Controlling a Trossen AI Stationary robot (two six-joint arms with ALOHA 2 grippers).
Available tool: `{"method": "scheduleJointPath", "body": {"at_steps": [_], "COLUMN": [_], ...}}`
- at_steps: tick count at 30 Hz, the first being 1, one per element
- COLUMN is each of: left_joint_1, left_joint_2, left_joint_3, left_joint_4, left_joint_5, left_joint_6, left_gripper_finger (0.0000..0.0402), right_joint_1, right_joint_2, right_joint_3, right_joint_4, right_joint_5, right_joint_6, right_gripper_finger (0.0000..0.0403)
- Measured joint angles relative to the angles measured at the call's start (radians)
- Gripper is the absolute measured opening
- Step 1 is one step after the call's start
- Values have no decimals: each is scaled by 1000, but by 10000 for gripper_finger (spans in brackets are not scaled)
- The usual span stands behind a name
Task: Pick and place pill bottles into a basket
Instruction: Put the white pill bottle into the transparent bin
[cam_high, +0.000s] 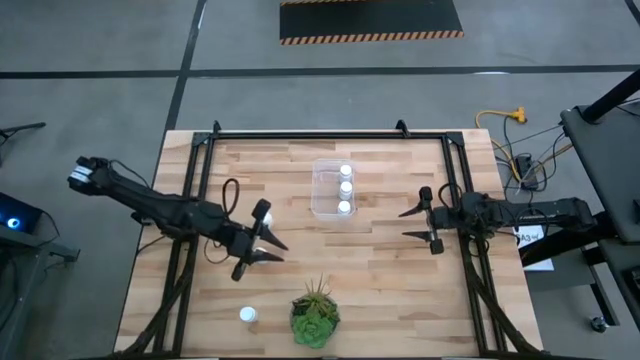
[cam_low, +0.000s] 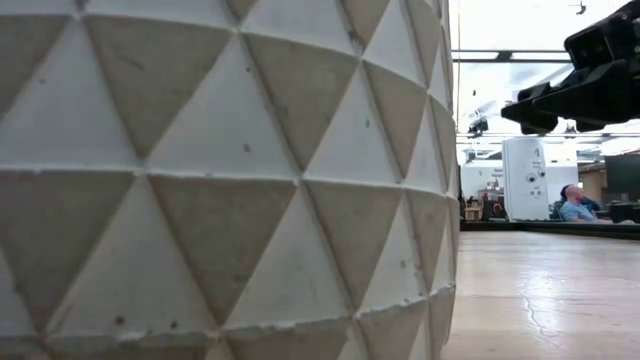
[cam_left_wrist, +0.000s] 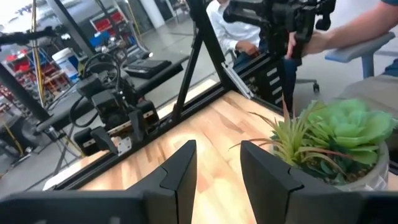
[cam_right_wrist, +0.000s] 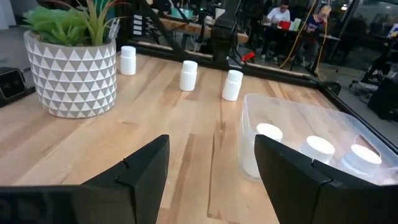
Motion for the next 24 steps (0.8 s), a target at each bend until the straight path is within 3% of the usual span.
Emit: {"method": "scheduleJointPath", "body": {"at_steps": [11,24], "left_joint_1": [-104,-202], "left_joint_2": [3,127], "left_joint_3": [213,413], "left_joint_4": [-340,-670], "left_joint_5": [-136,-190], "left_joint_6": [-4,-130], "left_gripper_finger": [107,107], "right_joint_1": [0,0], "right_joint_2": [15,14], "right_joint_3": [0,0], "right_joint_4": [1,2], "right_joint_5": [0,0], "right_joint_6": [5,8], "right_gripper_finger": [226,226]}}
